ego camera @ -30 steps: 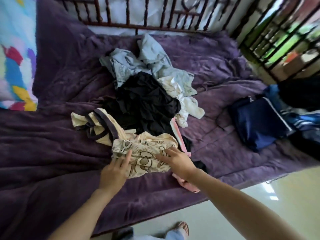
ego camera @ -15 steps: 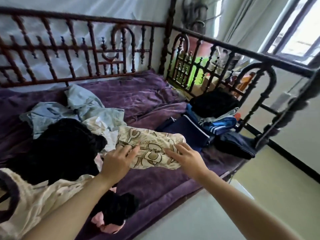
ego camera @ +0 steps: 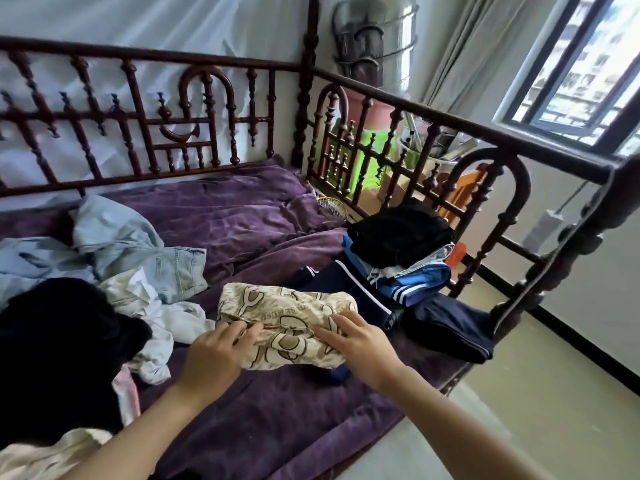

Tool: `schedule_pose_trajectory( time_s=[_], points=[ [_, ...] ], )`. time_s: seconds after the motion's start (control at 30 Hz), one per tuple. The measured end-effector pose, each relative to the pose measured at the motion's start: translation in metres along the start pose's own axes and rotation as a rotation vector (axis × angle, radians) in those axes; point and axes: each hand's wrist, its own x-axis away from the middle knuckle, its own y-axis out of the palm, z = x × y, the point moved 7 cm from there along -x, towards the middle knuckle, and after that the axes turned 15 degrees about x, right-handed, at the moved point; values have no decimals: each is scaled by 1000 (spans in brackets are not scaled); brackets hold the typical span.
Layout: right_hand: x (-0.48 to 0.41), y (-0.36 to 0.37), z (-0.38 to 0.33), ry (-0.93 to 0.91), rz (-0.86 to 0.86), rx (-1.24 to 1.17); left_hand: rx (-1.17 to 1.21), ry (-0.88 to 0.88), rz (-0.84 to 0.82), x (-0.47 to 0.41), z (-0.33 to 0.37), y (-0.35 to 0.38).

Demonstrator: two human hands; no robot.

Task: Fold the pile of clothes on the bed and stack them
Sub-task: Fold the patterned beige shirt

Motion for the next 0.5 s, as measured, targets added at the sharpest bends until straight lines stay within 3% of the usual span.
schedule_pose_trajectory(
  time_s=[0.3, 0.5],
  points=[
    [-36, 109, 70, -127, -137, -82, 26, -192, -70, -38, -51, 97],
    [-67, 154, 110, -204, -139, -134, 1, -276, -121, -71, -81, 138]
  ],
)
